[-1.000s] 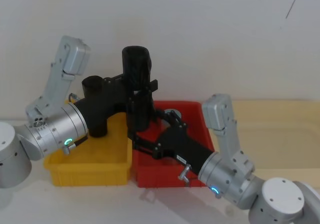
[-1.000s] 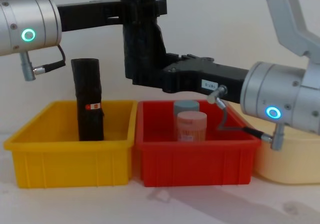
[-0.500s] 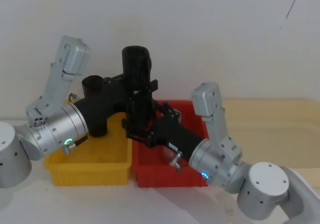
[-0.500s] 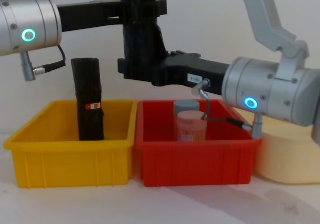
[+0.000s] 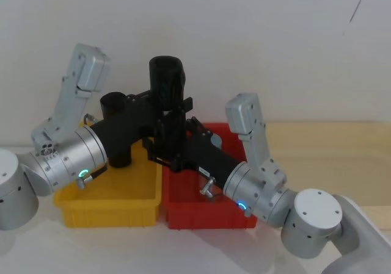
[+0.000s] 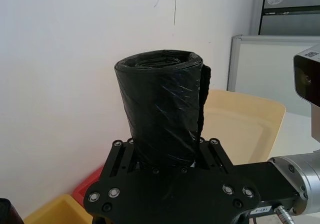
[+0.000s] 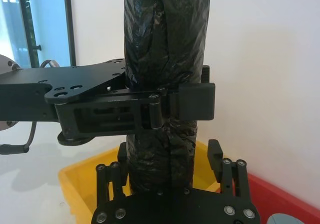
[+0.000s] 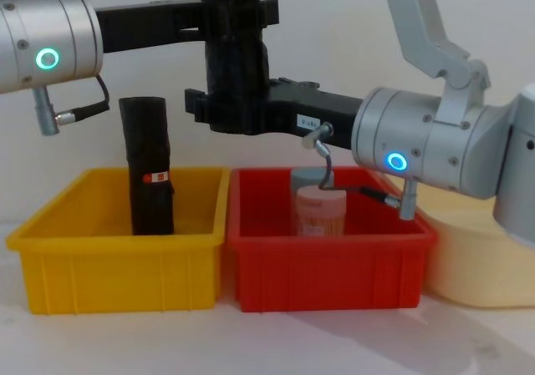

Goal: Pick up the garbage bag with the one hand and transfer it to the other hand.

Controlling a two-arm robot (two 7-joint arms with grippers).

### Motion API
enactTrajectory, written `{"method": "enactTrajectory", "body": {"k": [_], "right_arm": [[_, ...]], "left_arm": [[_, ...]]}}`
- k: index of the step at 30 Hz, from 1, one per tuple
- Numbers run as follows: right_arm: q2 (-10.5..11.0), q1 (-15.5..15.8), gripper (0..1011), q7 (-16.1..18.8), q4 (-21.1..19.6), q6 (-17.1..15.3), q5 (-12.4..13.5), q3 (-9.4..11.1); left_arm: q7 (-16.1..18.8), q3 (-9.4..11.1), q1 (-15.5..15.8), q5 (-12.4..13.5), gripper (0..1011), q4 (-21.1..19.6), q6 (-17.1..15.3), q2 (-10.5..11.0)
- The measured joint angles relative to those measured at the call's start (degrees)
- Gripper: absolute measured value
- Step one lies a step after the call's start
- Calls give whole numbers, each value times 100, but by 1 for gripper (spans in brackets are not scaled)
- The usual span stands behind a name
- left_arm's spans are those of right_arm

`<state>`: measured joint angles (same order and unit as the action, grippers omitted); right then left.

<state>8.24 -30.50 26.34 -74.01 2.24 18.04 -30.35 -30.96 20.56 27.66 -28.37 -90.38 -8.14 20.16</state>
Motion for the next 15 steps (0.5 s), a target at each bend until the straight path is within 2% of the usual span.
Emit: {"method": "enactTrajectory", "body": {"k": [5,7,8,14,15], "right_arm": [[-29,-41,875,13,51,13,0,-5],[-40,-56,815,20,72,20,0,-8],[-46,-65,752,22,85,25,0,-9],[-62,-87,602,28,116,31,-1,-12],[-67,-91,549,28,124,32,-1,-13]], "left_arm": [[1,0,0,0,443,0,0,0],[1,0,0,0,443,0,0,0],[1,0,0,0,443,0,0,0],[1,0,0,0,443,0,0,0],[1,0,0,0,443,0,0,-1]]}}
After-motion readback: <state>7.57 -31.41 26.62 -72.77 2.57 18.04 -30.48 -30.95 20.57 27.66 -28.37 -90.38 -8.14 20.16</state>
